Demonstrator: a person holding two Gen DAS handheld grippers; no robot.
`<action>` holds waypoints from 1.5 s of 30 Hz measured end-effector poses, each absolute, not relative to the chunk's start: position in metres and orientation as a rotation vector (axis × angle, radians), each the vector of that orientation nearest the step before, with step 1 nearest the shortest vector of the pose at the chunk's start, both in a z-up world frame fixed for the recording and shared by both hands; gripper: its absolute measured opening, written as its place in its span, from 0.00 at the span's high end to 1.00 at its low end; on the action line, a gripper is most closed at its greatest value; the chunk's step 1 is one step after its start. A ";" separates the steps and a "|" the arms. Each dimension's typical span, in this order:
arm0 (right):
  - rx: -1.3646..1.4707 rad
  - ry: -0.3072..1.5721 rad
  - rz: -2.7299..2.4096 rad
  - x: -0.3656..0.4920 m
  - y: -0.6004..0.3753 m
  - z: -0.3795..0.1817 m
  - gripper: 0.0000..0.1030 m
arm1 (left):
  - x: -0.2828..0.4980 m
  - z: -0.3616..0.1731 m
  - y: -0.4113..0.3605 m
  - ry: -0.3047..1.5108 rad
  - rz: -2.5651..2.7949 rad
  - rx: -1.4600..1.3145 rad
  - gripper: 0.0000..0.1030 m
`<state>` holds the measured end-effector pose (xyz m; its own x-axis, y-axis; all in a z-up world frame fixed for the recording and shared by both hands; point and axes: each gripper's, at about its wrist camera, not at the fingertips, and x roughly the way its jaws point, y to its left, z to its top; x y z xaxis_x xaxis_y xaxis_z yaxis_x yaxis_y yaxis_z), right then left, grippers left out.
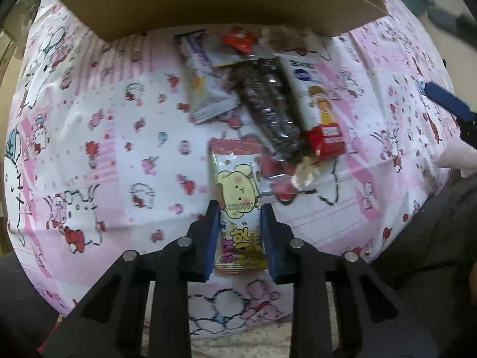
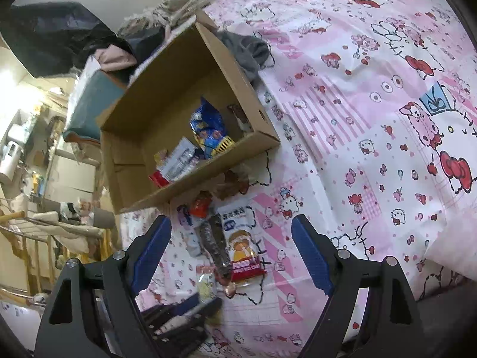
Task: Organize snacks
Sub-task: 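Grasp the yellow bear-print packet with the left gripper while the right grasps the rice cake packet, then carry both held packets up over the open box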
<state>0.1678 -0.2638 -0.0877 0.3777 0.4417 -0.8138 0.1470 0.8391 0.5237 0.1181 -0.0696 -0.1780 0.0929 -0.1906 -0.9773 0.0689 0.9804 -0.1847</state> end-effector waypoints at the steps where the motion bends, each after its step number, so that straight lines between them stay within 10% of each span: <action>1: 0.571 1.202 0.199 0.169 -0.262 -0.091 0.17 | 0.117 -0.178 -0.066 1.469 -0.183 -0.099 0.78; 27: 0.267 1.495 0.242 0.198 -0.185 -0.169 0.32 | 0.130 -0.126 0.001 1.290 -0.007 -0.179 0.78; 31: 0.199 1.495 0.255 0.193 -0.182 -0.168 0.68 | 0.131 -0.124 0.005 1.285 0.003 -0.197 0.78; 45: 0.295 1.417 0.321 0.170 -0.200 -0.133 0.68 | 0.131 -0.121 0.003 1.252 0.008 -0.149 0.78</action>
